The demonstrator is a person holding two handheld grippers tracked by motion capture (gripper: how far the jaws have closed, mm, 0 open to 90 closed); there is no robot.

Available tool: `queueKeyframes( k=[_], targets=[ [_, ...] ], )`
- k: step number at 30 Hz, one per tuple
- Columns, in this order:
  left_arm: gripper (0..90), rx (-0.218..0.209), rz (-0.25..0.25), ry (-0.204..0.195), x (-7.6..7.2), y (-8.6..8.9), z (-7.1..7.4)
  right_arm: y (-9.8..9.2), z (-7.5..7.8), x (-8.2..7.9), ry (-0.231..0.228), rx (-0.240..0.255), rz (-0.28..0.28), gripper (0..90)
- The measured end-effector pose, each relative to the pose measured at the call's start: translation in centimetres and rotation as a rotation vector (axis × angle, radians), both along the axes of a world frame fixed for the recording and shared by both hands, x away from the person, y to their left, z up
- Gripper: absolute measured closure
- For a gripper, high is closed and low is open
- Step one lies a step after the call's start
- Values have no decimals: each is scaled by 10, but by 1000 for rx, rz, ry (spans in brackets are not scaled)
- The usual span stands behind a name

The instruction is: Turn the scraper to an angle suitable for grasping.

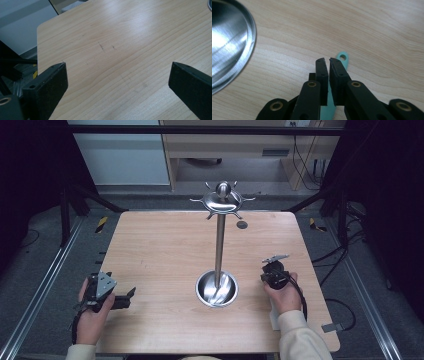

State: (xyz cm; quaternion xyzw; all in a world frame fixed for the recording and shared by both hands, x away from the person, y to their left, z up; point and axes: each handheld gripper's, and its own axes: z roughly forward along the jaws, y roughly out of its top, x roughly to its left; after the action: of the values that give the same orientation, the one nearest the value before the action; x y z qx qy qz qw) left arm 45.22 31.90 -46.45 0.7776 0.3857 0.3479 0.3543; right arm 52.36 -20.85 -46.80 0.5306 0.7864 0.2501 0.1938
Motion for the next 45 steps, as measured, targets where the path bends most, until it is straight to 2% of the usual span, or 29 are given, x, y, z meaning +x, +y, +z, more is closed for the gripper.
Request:
queueKeyframes(
  k=[2,6,7,10,12,14,16,17,20,23,29,45],
  targets=[
    [21,-6,1,-2,-1,0,0,-5,6,-3,-1,34,-44,806],
    [21,-16,2,-6,-1,1,1,-9,10,-2,15,47,-82,738],
    [21,-16,3,-4,0,1,0,-12,12,0,28,52,-117,692],
    [21,-12,2,1,0,0,0,-11,13,6,67,51,-131,655],
    [21,-12,0,-3,-1,0,1,-11,12,8,73,51,-131,641],
    [21,-9,-2,-1,-1,-1,0,-7,11,14,110,45,-126,626],
    [21,-8,-3,1,-1,-1,0,-5,10,16,120,41,-121,629],
    [21,-8,-3,0,-1,-1,0,-1,9,20,142,43,-122,636],
    [21,-16,-2,-5,-2,-1,1,4,8,23,159,15,-135,630],
    [21,-16,-2,-7,-1,0,1,3,7,24,162,9,-142,631],
    [21,-21,-4,-8,-2,0,1,-1,2,24,207,12,-151,624],
    [21,-19,-8,-9,-2,-1,1,-3,-1,25,236,11,-167,669]
  ],
)
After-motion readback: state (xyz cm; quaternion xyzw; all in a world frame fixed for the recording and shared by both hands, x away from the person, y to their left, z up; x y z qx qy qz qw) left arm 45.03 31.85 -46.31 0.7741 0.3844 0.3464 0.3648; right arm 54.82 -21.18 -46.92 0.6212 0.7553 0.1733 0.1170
